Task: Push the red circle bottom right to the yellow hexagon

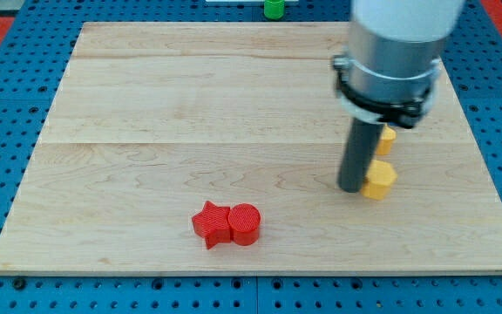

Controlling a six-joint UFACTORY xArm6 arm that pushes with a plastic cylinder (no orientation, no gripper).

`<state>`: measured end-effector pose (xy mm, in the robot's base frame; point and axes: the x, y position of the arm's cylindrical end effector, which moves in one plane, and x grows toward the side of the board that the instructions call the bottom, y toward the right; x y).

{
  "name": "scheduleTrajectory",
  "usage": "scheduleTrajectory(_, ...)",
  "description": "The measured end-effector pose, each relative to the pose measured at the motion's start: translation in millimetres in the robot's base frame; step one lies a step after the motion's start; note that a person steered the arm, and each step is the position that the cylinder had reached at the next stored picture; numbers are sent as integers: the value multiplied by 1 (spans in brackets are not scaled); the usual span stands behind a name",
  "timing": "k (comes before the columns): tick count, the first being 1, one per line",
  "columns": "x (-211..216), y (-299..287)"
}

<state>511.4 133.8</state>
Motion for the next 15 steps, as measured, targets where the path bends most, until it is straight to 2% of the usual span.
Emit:
scheduleTrajectory(1, 0, 6)
scheduleTrajectory(2, 1, -60)
scheduleTrajectory(3, -19, -175)
scheduleTrajectory(4, 34, -271)
scheduleTrajectory(5, 67, -287)
scheduleTrajectory(8, 68, -96)
scheduleTrajectory(9, 68, -84)
scheduleTrajectory(10, 66, -121)
scheduleTrajectory(12, 22, -123)
scheduleTrajectory(13, 18, -119)
scheduleTrajectory(14, 44, -77)
scheduleTrajectory(15, 48, -23)
